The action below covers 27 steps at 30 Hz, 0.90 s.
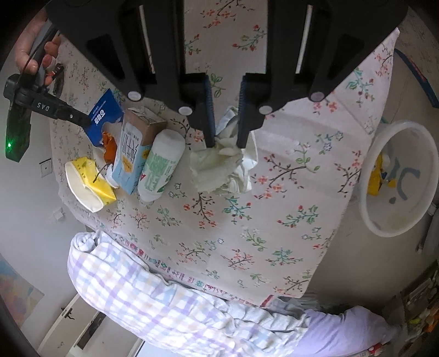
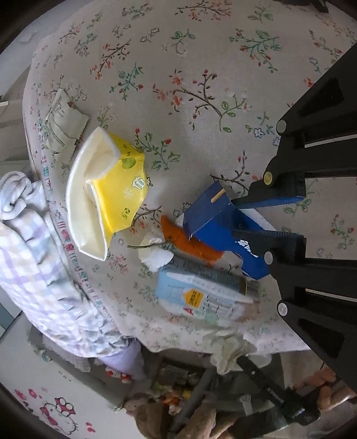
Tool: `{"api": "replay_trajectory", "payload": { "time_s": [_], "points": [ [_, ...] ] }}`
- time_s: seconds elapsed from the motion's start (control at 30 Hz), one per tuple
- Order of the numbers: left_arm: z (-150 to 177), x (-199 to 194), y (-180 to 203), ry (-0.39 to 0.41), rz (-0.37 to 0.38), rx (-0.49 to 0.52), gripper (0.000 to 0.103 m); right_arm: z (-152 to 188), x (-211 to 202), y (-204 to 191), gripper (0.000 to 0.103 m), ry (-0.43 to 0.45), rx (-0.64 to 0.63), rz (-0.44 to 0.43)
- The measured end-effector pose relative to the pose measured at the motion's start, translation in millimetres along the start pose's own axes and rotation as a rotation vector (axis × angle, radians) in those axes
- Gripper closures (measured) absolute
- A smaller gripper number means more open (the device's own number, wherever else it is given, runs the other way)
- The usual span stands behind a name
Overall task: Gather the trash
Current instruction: 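Grasp the crumpled tissue with the left tool while the right tool grasps the blue box, then carry the tissue and blue box to the wastebasket and open both tools over it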
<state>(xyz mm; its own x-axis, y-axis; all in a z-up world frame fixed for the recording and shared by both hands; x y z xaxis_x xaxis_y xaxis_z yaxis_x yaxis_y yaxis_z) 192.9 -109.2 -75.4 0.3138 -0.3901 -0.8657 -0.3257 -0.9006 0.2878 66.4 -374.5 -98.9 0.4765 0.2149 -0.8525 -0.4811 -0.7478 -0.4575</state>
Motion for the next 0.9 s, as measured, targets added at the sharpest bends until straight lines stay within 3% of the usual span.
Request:
{"api": "replay_trajectory", "payload": {
  "time_s": [0.17,0.5,0.63,0.73,0.77,0.8,0.83,0.9],
  "points": [
    [2.4,-9.3,-5.8,0.014,0.008,-0.022,0.086,-7.4,-19.2,-7.2,0.091,0.073,-0.049,0.018],
    [-1.0,-26.9,-19.4,0.042,0.025,-0.045,0.086,-26.2,-66.3,-29.2,0.097,0.214,-0.093,-0.044],
    [-0.7,-29.0,-24.2,0.042,0.025,-0.054,0.086,-28.7,-61.2,-11.5,0.094,0.197,-0.05,0.043],
    [0.8,-29.7,-28.0,0.04,0.022,-0.054,0.086,-27.4,-40.8,15.2,0.076,0.104,0.043,0.092],
    [1.4,-29.9,-29.4,0.039,0.02,-0.055,0.086,-25.9,-35.8,23.3,0.057,0.085,0.066,0.115],
    [1.1,-29.4,-29.9,0.038,0.018,-0.057,0.086,-23.5,-31.3,32.6,0.029,0.071,0.093,0.151],
    [1.5,-29.3,-31.3,0.036,0.017,-0.06,0.086,-21.2,-29.0,38.7,0.021,0.07,0.114,0.171],
    [1.6,-28.8,-32.4,0.034,0.014,-0.063,0.086,-18.7,-23.4,41.8,0.019,0.06,0.128,0.174]
  ]
}}
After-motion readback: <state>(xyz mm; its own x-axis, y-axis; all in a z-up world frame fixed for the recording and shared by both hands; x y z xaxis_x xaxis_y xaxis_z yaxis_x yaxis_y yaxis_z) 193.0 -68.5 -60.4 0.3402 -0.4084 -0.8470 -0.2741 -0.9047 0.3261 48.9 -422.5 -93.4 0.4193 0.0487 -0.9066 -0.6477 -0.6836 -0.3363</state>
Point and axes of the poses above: each gripper's, at about its wrist camera, not at the fingertips, and x roughly the way its jaws point, y to its right, z to its underside, the point moved 7 cm from there along x, roughly the way its jaws point, and after that the axes turned 2 degrees about -x, right-handed, at the moved point
